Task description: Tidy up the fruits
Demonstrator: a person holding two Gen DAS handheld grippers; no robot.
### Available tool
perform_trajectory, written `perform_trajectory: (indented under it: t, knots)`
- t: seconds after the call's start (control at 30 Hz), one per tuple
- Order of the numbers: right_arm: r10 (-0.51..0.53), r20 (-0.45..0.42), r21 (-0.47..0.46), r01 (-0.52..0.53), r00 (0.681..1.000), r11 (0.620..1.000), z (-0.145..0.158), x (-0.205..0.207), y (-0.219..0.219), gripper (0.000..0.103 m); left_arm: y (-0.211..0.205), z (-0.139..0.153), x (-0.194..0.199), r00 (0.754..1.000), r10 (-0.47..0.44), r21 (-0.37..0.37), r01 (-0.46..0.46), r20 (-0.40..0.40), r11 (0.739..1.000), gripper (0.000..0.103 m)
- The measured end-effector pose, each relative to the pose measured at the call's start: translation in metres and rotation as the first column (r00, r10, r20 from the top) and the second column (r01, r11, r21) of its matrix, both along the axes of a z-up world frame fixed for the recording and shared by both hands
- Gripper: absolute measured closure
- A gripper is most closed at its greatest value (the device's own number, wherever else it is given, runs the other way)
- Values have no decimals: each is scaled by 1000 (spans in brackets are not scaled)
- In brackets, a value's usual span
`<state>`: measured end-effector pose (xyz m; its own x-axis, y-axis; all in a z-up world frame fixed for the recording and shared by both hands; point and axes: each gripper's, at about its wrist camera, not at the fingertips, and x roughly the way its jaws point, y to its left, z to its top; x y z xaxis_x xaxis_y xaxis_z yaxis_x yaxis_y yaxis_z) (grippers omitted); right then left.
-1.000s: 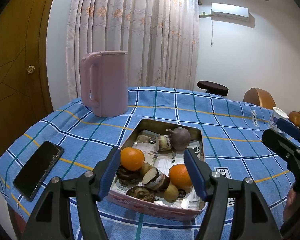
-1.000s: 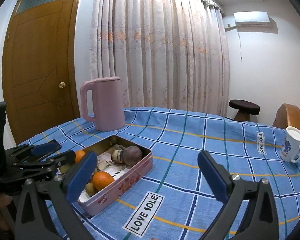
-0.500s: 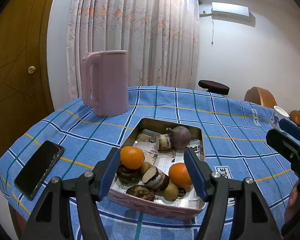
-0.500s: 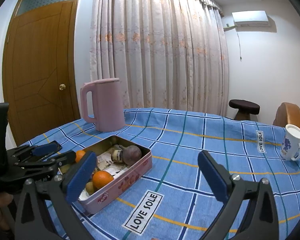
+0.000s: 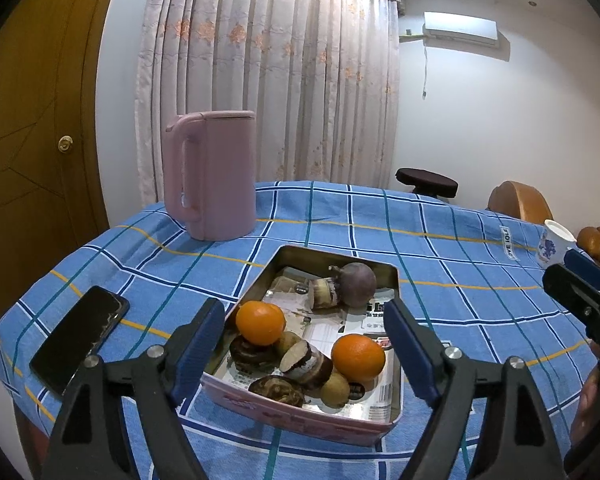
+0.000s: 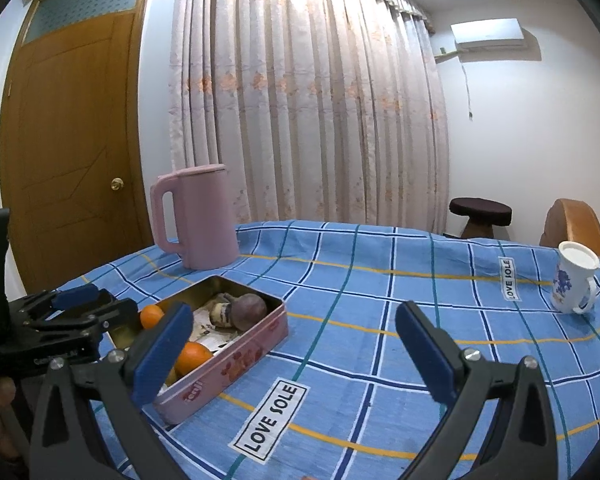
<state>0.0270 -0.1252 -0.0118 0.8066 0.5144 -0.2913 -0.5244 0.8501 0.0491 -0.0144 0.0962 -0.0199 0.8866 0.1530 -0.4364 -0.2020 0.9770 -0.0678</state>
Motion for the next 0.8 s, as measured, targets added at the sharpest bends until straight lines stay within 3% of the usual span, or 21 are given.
perform_trajectory:
  t: [0.8]
  knots:
    - [-28, -23, 0, 28, 999, 1000, -9, 2, -15, 0, -12, -1, 4, 999, -39, -11, 39, -17, 999, 15]
